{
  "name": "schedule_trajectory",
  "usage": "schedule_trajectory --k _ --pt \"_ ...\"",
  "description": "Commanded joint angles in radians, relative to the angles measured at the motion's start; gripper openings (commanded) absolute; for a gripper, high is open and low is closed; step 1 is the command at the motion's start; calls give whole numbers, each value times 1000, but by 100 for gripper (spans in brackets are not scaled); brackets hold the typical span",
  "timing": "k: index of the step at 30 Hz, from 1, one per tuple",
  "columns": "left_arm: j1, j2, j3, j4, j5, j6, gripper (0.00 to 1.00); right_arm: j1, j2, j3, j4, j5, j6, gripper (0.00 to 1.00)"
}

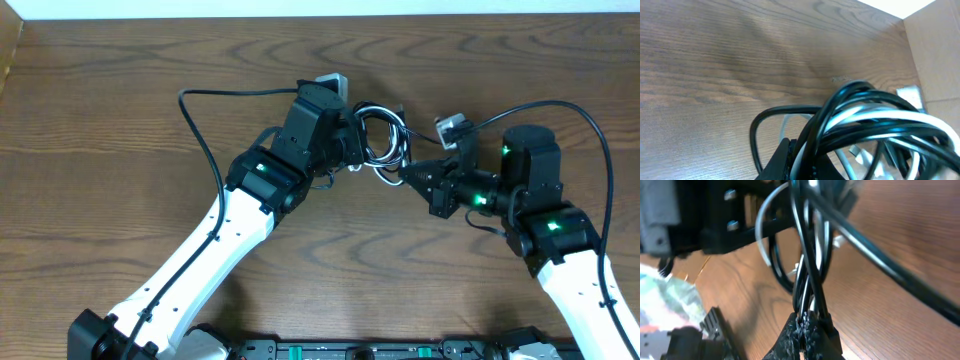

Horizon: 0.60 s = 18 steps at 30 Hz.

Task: Untangle cables

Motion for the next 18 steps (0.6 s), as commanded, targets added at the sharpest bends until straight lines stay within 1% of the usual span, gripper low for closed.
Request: schedule_trajectory --k 1,5,10,13,18 --pt "3 -4 17 3 49 54 7 -32 -5 6 -1 22 52 1" --pt "3 -4 17 -20 14 85 7 -60 -5 6 42 -84 52 1" --pt "3 -4 17 -81 -118 104 8 -75 -5 6 134 -212 52 1" --pt "3 -4 17 -101 -135 136 7 -75 -5 6 172 -251 52 1" --pt "3 -4 17 -109 -135 183 7 -75 -5 6 172 -269 52 1"
